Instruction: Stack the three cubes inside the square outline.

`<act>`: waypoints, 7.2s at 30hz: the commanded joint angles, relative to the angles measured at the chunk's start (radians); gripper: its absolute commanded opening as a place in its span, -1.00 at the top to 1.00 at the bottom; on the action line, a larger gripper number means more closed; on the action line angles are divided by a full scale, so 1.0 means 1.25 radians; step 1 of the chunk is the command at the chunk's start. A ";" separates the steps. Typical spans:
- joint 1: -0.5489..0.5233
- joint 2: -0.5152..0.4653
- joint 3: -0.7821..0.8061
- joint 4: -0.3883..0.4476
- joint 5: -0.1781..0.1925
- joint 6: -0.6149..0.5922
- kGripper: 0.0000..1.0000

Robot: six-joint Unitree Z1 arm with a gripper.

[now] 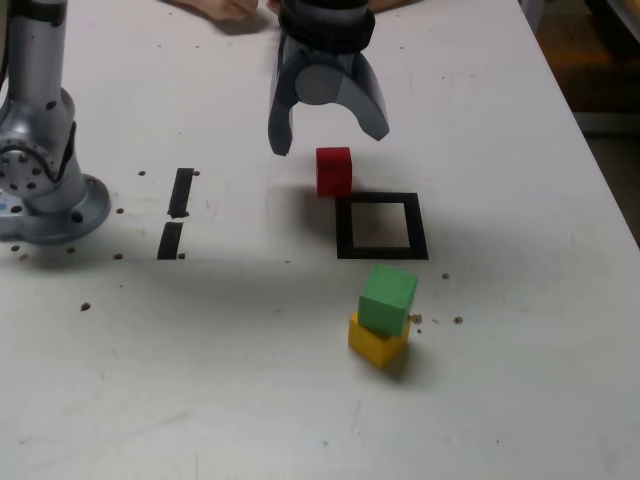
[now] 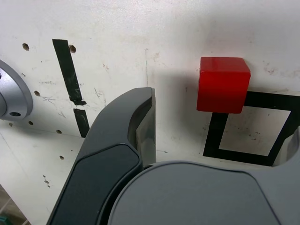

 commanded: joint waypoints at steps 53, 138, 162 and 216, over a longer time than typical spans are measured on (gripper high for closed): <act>0.063 0.151 -0.014 -0.047 -0.033 0.107 0.64; -0.323 -0.040 -0.184 0.178 0.019 -0.210 -0.88; -0.177 0.128 -0.155 0.047 -0.058 -0.110 -0.75; -0.134 0.120 -0.089 -0.081 -0.054 -0.053 0.80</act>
